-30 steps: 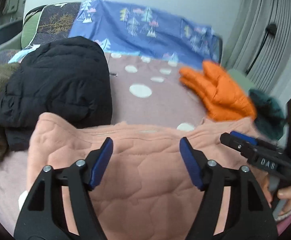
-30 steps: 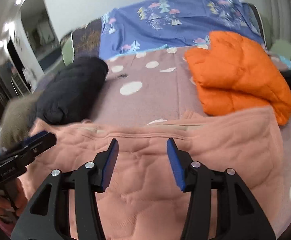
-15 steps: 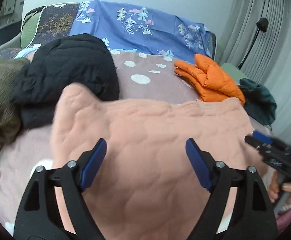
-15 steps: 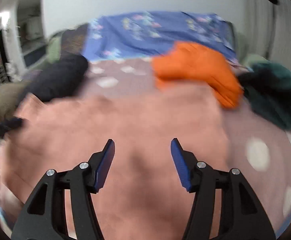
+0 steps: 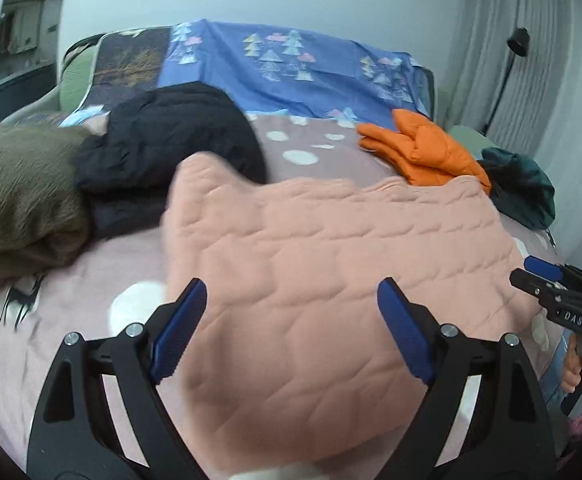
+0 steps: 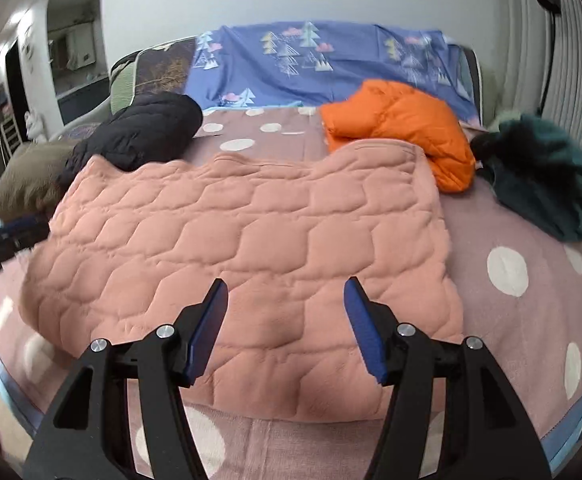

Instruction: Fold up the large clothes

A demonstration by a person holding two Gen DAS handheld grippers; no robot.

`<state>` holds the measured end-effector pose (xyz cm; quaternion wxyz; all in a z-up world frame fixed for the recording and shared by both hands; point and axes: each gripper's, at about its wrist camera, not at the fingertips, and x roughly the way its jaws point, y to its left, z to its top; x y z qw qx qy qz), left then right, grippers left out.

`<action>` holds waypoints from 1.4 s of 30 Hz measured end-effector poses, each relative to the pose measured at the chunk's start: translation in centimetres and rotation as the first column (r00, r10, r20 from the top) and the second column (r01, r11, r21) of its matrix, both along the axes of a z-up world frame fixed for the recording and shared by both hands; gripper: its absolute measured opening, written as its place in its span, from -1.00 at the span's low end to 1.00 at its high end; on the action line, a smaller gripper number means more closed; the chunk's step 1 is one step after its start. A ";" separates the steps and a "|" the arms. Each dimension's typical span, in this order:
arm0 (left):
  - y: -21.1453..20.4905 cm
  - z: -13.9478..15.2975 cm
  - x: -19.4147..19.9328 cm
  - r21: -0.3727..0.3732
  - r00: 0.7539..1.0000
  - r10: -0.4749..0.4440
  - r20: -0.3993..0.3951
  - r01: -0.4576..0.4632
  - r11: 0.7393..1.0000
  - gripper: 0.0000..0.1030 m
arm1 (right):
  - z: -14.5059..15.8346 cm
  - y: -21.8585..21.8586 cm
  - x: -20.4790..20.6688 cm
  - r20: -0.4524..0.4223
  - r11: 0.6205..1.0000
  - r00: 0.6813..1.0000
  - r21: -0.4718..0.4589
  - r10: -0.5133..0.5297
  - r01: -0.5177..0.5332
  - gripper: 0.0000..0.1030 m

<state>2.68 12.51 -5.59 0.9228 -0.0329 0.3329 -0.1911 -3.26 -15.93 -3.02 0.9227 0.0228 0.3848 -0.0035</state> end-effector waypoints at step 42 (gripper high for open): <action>1.9 -6.9 1.2 -0.010 0.983 0.013 -0.181 -0.015 1.000 0.83 | -1.8 4.3 15.4 -0.168 0.999 0.986 0.042 0.001 0.006 0.27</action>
